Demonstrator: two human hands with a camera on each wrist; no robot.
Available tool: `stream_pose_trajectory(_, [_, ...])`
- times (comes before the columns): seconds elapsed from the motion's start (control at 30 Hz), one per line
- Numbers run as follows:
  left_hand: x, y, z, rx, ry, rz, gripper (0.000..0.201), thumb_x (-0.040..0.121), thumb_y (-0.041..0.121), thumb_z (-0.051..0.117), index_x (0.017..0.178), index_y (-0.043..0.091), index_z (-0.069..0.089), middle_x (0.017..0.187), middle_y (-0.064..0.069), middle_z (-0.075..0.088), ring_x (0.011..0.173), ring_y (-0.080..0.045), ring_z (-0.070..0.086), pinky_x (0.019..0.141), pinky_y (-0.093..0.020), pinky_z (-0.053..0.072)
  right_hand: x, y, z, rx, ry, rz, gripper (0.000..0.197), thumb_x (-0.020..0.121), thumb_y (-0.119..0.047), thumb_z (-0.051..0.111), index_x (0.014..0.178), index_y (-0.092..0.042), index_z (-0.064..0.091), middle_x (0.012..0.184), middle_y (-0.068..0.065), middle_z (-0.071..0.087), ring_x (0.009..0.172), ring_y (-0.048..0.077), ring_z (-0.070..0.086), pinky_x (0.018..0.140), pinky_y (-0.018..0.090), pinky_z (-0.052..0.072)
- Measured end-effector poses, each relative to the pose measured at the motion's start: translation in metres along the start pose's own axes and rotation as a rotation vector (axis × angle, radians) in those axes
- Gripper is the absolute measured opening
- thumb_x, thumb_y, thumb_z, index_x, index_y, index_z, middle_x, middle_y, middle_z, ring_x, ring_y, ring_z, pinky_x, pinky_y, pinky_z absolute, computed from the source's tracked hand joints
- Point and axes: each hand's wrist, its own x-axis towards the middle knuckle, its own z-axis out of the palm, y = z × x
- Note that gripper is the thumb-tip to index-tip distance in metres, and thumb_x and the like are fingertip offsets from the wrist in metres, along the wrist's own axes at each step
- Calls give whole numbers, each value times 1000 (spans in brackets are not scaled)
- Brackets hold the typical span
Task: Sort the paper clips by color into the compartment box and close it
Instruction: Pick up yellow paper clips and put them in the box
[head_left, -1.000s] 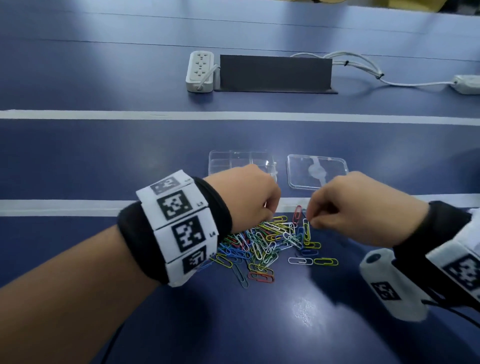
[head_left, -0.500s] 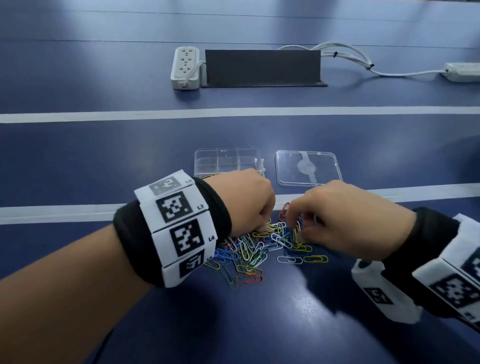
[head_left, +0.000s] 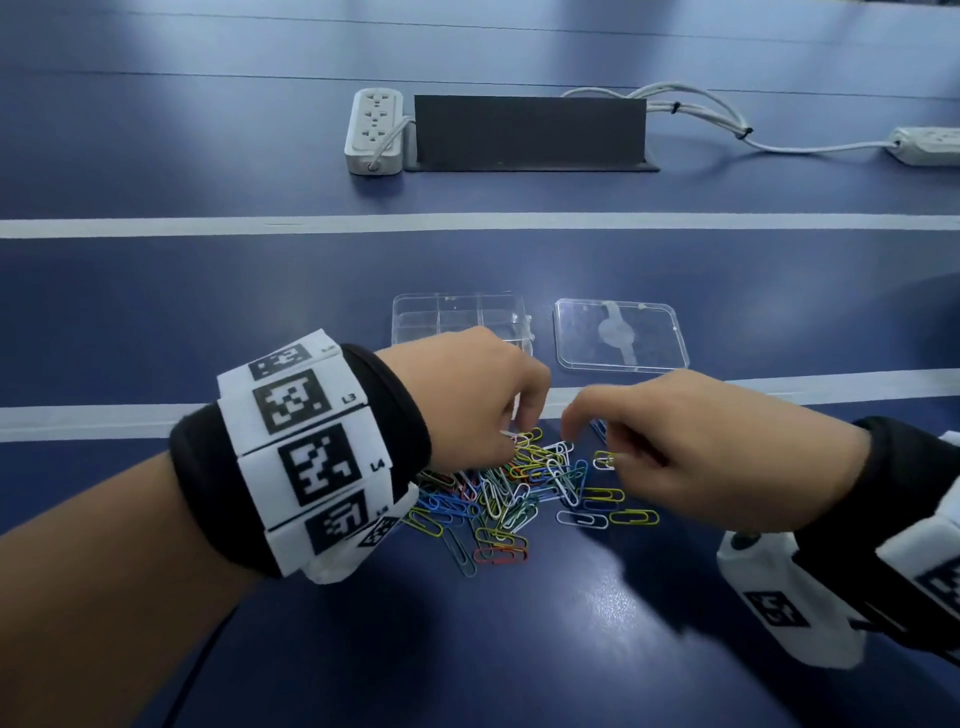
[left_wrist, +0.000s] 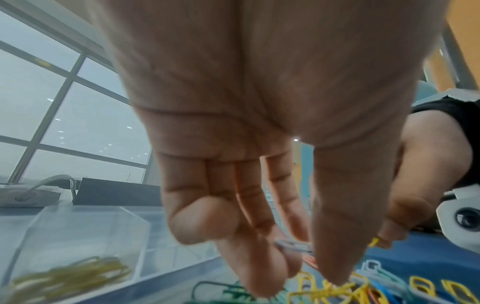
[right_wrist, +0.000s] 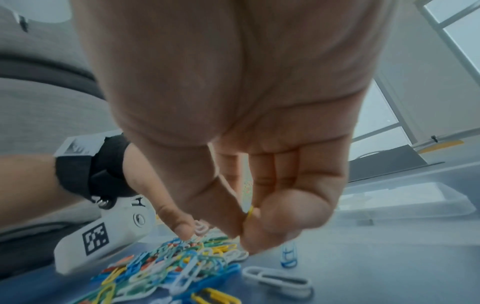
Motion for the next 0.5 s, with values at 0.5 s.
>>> stream_pose_trajectory(0.5, [11,19,7,349,39,-90,17,89,36,46,76,25,45,100,0,53,80,-25,50,65,-34,37,-3,-6,14,-213,-58,67,19,80,-31,50,82,-19,64,86,-2,63,84,21,57,78,36,49])
